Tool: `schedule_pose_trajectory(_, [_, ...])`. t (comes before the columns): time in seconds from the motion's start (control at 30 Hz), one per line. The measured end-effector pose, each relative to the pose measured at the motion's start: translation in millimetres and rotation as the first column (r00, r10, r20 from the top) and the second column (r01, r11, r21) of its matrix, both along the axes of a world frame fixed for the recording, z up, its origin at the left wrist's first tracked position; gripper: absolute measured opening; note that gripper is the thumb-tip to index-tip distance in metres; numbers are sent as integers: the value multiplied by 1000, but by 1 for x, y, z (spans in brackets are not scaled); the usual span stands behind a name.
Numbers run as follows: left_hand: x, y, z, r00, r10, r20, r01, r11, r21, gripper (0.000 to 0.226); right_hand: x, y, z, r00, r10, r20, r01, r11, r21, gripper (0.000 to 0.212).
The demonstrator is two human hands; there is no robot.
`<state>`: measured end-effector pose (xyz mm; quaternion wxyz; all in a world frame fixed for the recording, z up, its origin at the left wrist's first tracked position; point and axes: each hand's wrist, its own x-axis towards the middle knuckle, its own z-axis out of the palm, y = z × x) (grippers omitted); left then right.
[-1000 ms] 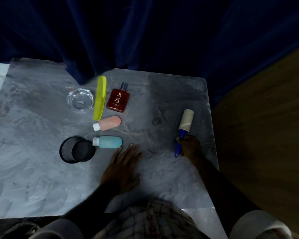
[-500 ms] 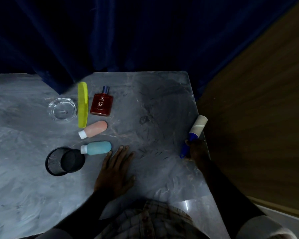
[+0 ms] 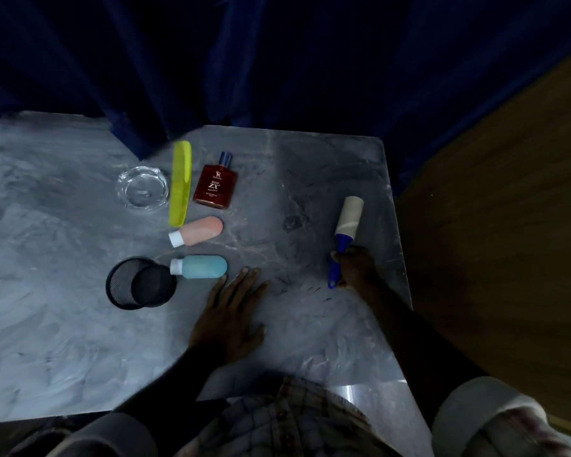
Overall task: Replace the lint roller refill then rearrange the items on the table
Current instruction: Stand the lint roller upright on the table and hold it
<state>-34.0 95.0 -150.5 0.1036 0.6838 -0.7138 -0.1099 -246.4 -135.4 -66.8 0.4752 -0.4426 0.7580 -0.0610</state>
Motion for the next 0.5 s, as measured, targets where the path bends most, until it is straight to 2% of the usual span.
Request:
schedule_pose_trajectory(0.13, [-1, -2, 13, 1000, 13, 8, -13, 1000, -4, 97, 33, 3, -4, 971, 236, -47, -238, 970, -49, 24])
schedule_pose_trajectory(0.27, [-2, -2, 24, 1000, 27, 10, -27, 1000, 4, 94, 62, 9, -10, 910, 400, -110, -407, 912, -47, 29])
schedule_pose_trajectory(0.5, [-2, -2, 28, 1000, 27, 7, -27, 1000, 7, 92, 89, 18, -8, 814, 542, -208, -561, 827, -40, 34])
